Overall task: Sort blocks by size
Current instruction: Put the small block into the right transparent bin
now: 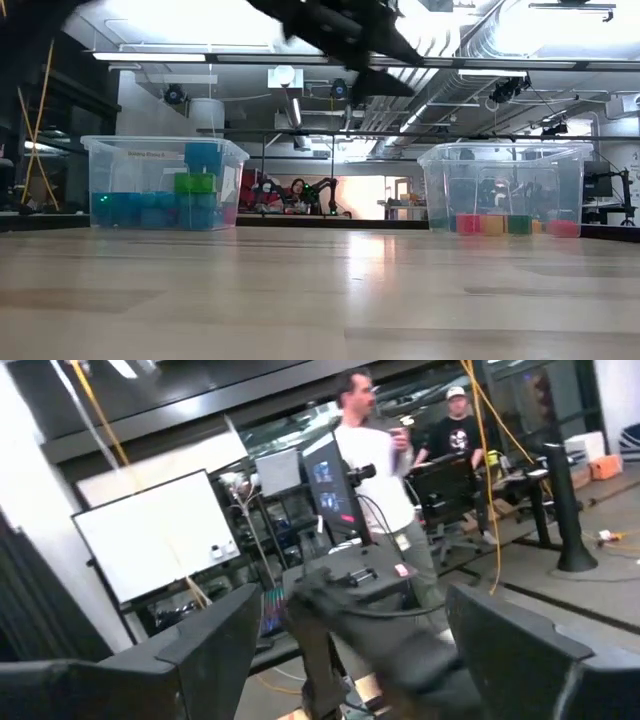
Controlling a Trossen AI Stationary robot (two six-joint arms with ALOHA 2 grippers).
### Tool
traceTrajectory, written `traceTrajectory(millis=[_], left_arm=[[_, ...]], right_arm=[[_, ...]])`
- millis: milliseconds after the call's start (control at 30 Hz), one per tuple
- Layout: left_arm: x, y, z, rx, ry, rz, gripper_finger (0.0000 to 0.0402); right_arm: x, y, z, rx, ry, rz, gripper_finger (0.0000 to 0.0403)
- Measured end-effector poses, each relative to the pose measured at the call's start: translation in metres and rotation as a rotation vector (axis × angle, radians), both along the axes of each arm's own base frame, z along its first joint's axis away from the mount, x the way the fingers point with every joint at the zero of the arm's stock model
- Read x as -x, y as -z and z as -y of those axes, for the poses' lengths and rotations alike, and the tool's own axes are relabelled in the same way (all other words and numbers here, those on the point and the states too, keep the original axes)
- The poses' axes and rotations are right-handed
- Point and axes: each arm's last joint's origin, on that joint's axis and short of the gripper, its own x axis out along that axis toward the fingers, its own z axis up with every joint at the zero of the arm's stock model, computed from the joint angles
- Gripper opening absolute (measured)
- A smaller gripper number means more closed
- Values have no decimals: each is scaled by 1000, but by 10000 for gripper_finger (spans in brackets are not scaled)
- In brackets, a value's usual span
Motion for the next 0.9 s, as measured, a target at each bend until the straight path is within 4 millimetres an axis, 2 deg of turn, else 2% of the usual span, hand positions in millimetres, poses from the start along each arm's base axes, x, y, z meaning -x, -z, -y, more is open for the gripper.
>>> traceTrajectory(millis=[133, 367, 500, 567, 667, 800, 900], left_arm=[[55, 21, 66, -15, -101, -53, 207], [176, 61, 195, 292, -428, 27, 184], [220, 70, 249, 390, -496, -107, 170], [231, 67, 272, 388, -468, -210, 161], [237, 56, 300, 242, -325, -319, 150], [236, 45, 327, -147, 30, -354, 145], [234, 52, 338, -436, 262, -334, 151]], right_arm=[[6, -3, 0, 45, -31, -1, 314], [14, 4, 0, 63, -51, -108, 314], [13, 12, 0, 69, -55, -197, 314], [13, 17, 0, 60, -63, -243, 314], [13, 21, -3, 21, -83, -271, 314], [14, 20, -15, -41, -176, -252, 314], [14, 21, -28, -94, -238, -248, 314]])
